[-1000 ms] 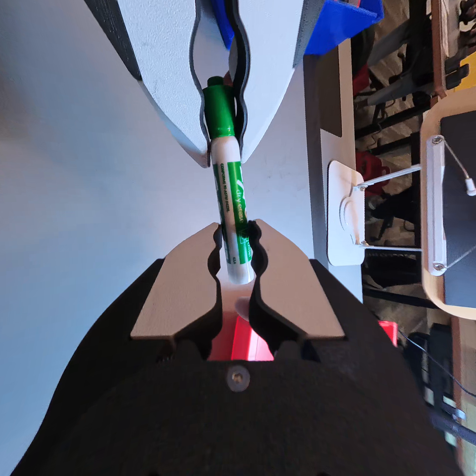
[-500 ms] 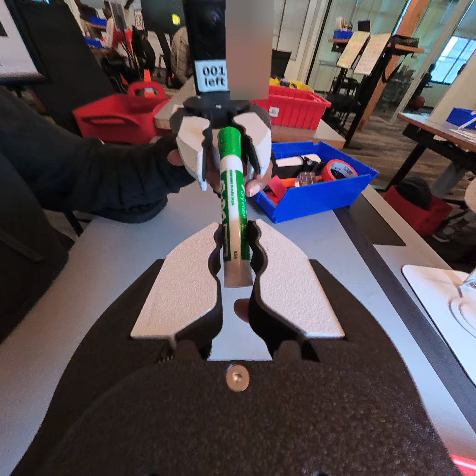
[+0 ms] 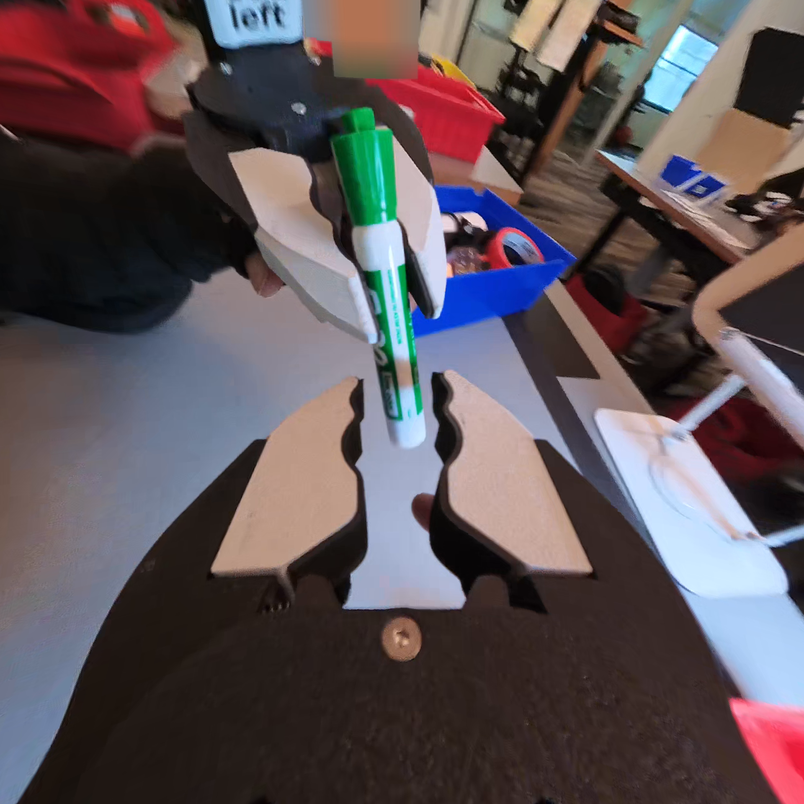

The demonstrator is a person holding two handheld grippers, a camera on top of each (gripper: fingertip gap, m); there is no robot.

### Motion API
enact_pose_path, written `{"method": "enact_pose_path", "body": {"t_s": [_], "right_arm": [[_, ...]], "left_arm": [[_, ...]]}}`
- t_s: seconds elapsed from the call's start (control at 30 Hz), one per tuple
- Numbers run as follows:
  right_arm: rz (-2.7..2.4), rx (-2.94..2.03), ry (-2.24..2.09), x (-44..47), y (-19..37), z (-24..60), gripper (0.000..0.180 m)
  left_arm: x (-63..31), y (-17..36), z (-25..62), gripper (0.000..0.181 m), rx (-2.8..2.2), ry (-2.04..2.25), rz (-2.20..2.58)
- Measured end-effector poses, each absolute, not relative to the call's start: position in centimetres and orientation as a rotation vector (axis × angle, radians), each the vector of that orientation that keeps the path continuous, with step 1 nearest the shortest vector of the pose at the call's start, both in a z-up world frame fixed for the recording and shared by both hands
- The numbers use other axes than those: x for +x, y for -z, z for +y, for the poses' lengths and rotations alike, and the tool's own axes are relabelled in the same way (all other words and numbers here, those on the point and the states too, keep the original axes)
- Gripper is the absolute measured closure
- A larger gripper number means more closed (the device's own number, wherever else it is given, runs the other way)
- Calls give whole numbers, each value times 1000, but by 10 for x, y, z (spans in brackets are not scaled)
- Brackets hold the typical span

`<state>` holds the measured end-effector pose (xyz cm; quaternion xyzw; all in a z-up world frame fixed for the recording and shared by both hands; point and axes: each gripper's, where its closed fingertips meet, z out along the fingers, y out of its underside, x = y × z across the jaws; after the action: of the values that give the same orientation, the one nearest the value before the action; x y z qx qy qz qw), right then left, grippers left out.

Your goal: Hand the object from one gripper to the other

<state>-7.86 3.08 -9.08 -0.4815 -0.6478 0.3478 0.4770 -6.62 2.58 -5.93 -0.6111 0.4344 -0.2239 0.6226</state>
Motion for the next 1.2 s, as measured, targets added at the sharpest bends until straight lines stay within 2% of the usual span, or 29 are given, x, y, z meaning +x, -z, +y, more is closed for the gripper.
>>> {"method": "enact_pose_path", "body": {"t_s": [0.07, 0.2, 0.37, 0.4, 0.5, 0.63, 0.77, 1.0, 1.2], "right_arm": [[-1564, -1185, -811, -72, 81, 34, 142], [-1539, -1135, -775, -70, 61, 25, 143], [-1695, -1110, -554, -85, 93, 17, 145], [-1720, -1123, -551, -87, 100, 16, 154], [-1738, -1157, -600, -84, 104, 17, 159], [-1602, -1136, -771, -72, 74, 23, 160], [-1432, -1091, -1048, -53, 36, 24, 159], [-1182, -1051, -1560, -35, -4, 22, 159], [-900, -973, -1970, -28, -31, 27, 160]], "left_arm": [[-78, 71, 39, 161, -1478, 351, 1008], [-90, 102, 56, 161, -1576, 49, 1106], [-75, 134, 55, 161, -1601, -120, 1264], [-72, 138, 54, 161, -1601, -124, 1291], [-66, 143, 49, 161, -1619, -23, 1304], [-71, 116, 48, 158, -1569, 200, 1159], [-81, 104, 44, 146, -1545, 413, 1094], [-66, 100, 25, 139, -1476, 683, 1111], [-47, 68, -1, 139, -1304, 800, 1101]]}}
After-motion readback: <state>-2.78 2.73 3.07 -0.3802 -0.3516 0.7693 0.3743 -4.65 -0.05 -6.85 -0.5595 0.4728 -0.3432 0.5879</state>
